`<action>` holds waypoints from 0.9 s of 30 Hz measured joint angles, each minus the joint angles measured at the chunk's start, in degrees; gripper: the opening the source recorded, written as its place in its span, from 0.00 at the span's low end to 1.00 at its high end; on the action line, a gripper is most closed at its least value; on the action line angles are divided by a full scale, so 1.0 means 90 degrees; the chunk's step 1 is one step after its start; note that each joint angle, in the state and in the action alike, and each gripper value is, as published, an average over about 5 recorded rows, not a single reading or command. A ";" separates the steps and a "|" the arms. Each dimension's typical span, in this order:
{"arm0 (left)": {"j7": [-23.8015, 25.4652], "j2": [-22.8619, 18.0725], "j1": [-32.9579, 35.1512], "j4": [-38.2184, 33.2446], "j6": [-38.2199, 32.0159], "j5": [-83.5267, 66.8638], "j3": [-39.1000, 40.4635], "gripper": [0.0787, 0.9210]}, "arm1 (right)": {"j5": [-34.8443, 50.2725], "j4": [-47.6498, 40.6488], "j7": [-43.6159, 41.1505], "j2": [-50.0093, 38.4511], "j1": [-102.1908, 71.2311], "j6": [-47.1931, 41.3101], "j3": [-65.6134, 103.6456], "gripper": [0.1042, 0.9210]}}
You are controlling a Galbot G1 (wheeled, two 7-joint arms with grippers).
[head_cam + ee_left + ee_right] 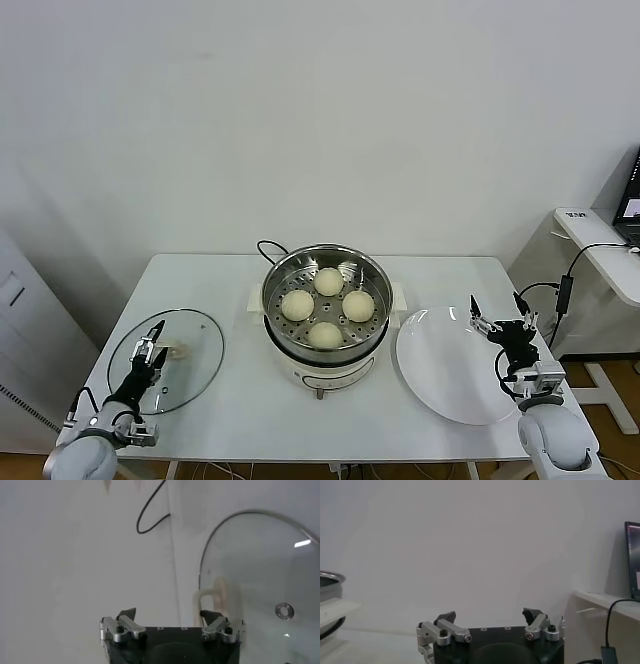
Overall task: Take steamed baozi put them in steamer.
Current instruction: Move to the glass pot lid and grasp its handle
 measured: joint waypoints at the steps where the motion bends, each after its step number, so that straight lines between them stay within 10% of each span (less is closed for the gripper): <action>1: -0.0005 -0.0012 -0.0045 0.0052 -0.0006 0.0025 0.0006 0.88 | -0.0004 0.0000 -0.0001 0.0003 -0.0002 0.0000 0.0002 0.88; 10: -0.0057 -0.0091 -0.0452 0.0486 -0.0029 0.0145 0.0046 0.85 | -0.0043 -0.0048 -0.0028 0.0052 -0.0001 0.0002 0.0013 0.88; 27: 0.0035 -0.0049 -0.0503 0.0421 -0.0124 -0.0125 -0.0006 0.28 | -0.0113 -0.0105 -0.0138 0.0130 -0.0008 0.0029 -0.0031 0.88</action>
